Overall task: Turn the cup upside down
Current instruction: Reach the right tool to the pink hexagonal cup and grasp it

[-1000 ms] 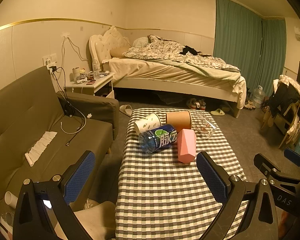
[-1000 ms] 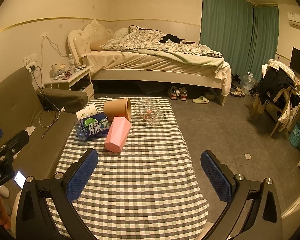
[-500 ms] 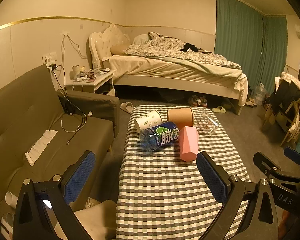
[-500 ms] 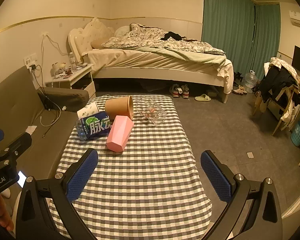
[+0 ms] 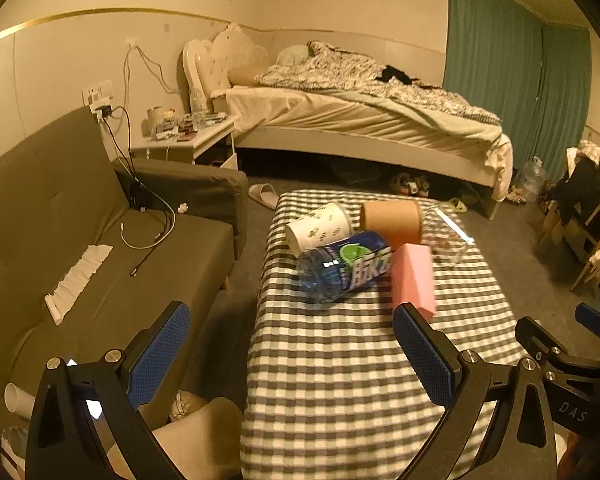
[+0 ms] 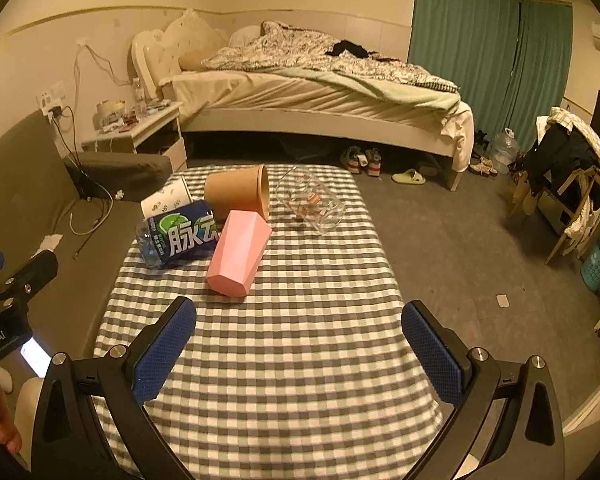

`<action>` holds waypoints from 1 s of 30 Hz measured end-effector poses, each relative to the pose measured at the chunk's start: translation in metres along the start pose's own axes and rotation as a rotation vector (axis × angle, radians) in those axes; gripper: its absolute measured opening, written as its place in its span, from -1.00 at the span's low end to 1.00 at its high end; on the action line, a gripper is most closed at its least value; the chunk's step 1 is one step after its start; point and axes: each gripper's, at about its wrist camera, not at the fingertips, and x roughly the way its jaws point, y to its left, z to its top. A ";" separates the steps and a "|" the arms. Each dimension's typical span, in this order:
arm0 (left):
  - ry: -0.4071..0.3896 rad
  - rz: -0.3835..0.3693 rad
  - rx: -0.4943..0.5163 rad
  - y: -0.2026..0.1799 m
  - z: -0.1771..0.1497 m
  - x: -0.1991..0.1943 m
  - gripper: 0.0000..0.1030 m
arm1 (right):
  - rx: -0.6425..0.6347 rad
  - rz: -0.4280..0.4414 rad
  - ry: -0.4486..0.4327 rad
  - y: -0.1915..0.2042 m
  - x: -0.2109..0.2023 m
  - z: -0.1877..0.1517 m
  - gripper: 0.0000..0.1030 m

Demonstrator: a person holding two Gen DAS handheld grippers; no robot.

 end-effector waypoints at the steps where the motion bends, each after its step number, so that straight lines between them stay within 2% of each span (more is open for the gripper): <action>1: 0.006 0.008 0.003 0.001 0.001 0.008 1.00 | 0.000 0.000 0.008 0.003 0.009 0.002 0.99; 13: 0.117 0.099 -0.013 0.036 -0.005 0.107 1.00 | 0.011 0.043 0.138 0.048 0.140 0.026 0.99; 18: 0.158 0.119 -0.021 0.048 -0.013 0.126 1.00 | 0.008 0.053 0.191 0.063 0.185 0.024 0.74; 21: 0.174 0.123 -0.018 0.049 -0.018 0.130 1.00 | 0.019 0.070 0.223 0.066 0.202 0.020 0.48; 23: 0.180 0.123 -0.015 0.047 -0.019 0.131 1.00 | 0.022 0.088 0.248 0.066 0.208 0.017 0.15; 26: 0.168 0.118 -0.003 0.041 -0.017 0.122 1.00 | 0.023 0.108 0.269 0.063 0.206 0.012 0.10; 30: 0.142 0.098 0.004 0.029 -0.012 0.103 1.00 | 0.008 0.110 0.266 0.057 0.182 0.000 0.09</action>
